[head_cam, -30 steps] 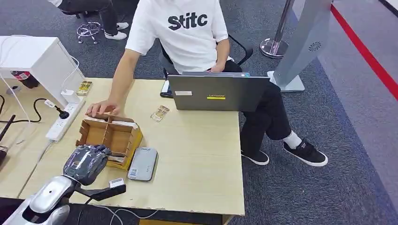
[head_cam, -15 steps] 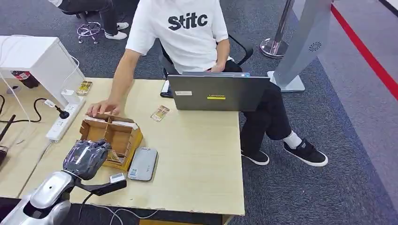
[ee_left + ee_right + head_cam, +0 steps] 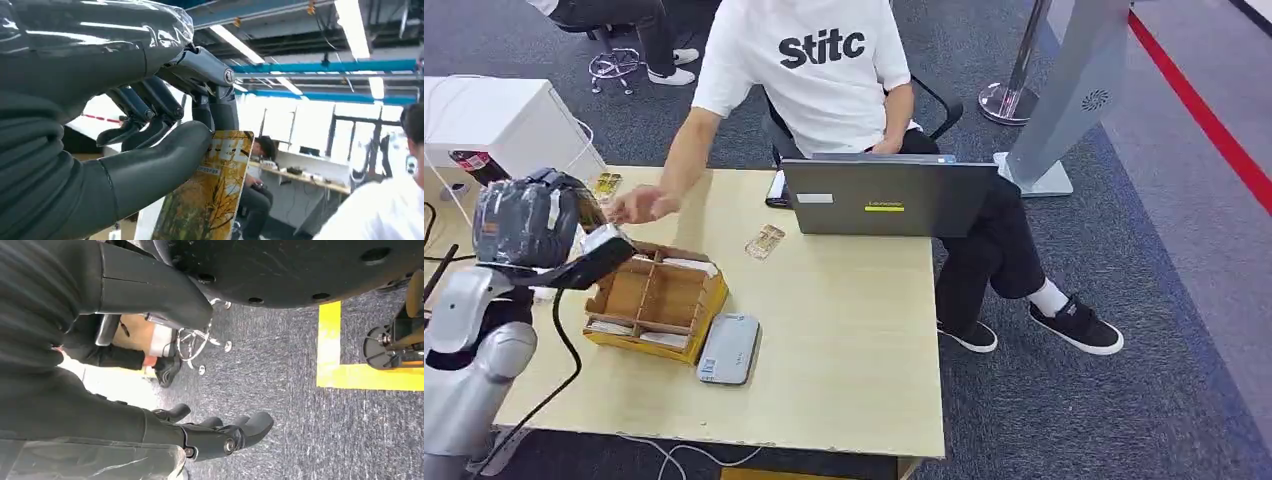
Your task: Pass the card to the sensor for recognition and then transmit it.
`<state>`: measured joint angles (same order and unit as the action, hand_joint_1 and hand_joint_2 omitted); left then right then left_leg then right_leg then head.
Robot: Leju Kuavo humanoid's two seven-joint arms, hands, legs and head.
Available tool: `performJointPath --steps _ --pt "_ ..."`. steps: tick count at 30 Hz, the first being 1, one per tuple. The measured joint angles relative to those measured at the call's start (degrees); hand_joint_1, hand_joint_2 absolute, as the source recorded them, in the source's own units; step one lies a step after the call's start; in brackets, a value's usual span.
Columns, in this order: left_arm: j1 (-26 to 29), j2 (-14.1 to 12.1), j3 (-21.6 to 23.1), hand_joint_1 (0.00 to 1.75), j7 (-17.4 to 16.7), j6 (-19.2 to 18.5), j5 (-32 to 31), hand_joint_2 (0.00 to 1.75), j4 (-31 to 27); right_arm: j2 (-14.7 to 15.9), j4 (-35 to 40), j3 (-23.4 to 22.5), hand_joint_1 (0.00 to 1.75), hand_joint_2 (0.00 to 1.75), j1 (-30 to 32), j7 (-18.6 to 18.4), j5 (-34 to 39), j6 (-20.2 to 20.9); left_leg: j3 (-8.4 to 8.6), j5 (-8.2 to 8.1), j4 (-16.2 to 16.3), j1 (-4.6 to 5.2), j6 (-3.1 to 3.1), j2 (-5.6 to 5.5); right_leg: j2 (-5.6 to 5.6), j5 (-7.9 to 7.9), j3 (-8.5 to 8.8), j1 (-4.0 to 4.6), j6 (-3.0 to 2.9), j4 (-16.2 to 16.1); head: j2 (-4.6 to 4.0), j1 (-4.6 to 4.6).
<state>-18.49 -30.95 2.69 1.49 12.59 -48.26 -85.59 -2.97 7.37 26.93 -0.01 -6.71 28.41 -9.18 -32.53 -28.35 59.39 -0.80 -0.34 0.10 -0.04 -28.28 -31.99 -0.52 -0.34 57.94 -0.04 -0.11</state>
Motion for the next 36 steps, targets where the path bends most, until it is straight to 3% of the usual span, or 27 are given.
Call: performJointPath --steps 6,14,15,16,25,27,31,33,35,36 --pt "-3.8 0.7 -0.2 1.75 -0.6 0.3 0.8 1.75 4.6 0.1 0.0 0.8 0.00 1.75 -0.3 -0.3 -0.2 0.2 -0.01 0.00 0.0 0.00 0.00 0.07 0.08 0.00 -0.01 0.00 0.00 0.0 0.00 -0.02" --pt "-4.3 1.0 -0.2 1.75 -0.5 1.2 0.8 1.75 7.5 0.2 0.0 1.6 0.00 1.75 -0.3 -0.4 0.0 0.2 -0.01 0.00 0.0 0.00 0.00 0.07 0.08 0.00 -0.03 0.00 0.00 0.0 0.00 -0.02" --pt "-4.3 1.0 -0.2 1.57 -0.5 1.2 0.8 1.75 7.7 0.2 0.0 1.6 0.00 1.75 -0.4 -0.4 0.0 0.2 -0.01 0.00 0.0 0.00 0.00 0.07 0.08 0.00 -0.03 0.00 0.00 0.0 0.00 0.00" --pt "-4.3 1.0 -0.2 0.00 -0.5 1.2 0.8 1.75 7.9 0.2 0.0 1.7 0.00 1.75 -0.4 -0.4 0.0 0.2 -0.01 0.00 0.0 0.00 0.00 0.07 0.08 0.00 -0.03 0.00 0.00 0.0 0.00 -0.02" --pt "-4.3 1.5 -0.2 0.00 -0.4 2.6 1.5 1.75 8.8 0.2 0.0 1.8 0.00 1.75 -0.4 -1.0 0.4 0.3 -0.03 0.00 0.0 0.01 0.00 0.07 0.08 0.00 -0.03 0.00 0.00 0.0 0.00 0.00" --pt "-3.4 1.9 -0.5 0.00 2.8 7.4 3.1 1.75 8.6 0.2 0.0 1.8 0.00 1.75 -0.5 -1.0 0.4 0.2 -0.03 0.00 0.0 0.01 0.00 0.09 0.10 0.00 -0.03 -0.01 0.00 0.0 0.02 -0.02" --pt "1.4 5.8 -3.6 0.00 16.1 22.6 10.3 1.75 3.8 0.2 0.0 2.0 0.00 1.75 -0.4 -0.8 0.6 0.0 -0.03 -0.03 0.0 0.06 0.02 0.11 0.13 -0.01 -0.04 -0.02 0.01 0.0 0.02 -0.02" --pt "5.2 9.7 -5.7 0.00 25.1 25.8 16.5 1.75 -0.9 0.2 0.0 2.0 0.00 1.75 -0.5 -0.5 1.3 -0.6 -0.05 -0.05 0.0 0.07 0.03 0.12 0.15 -0.01 -0.04 -0.05 0.01 -0.1 0.00 -0.02" --pt "9.9 15.7 -8.5 0.00 35.1 26.6 24.6 1.75 -8.8 0.0 0.0 2.0 0.00 1.75 -0.4 -0.4 2.1 -1.4 -0.06 -0.10 0.0 0.11 0.09 0.20 0.22 -0.02 -0.03 -0.09 0.03 -0.1 0.00 0.00" --pt "12.9 18.6 -9.7 0.00 37.2 26.6 27.4 1.75 -13.5 -0.2 0.0 2.0 0.00 1.75 -0.4 -0.4 2.8 -2.1 -0.06 -0.14 0.0 0.11 0.12 0.32 0.33 -0.03 -0.05 -0.09 0.04 -0.1 0.02 0.04"
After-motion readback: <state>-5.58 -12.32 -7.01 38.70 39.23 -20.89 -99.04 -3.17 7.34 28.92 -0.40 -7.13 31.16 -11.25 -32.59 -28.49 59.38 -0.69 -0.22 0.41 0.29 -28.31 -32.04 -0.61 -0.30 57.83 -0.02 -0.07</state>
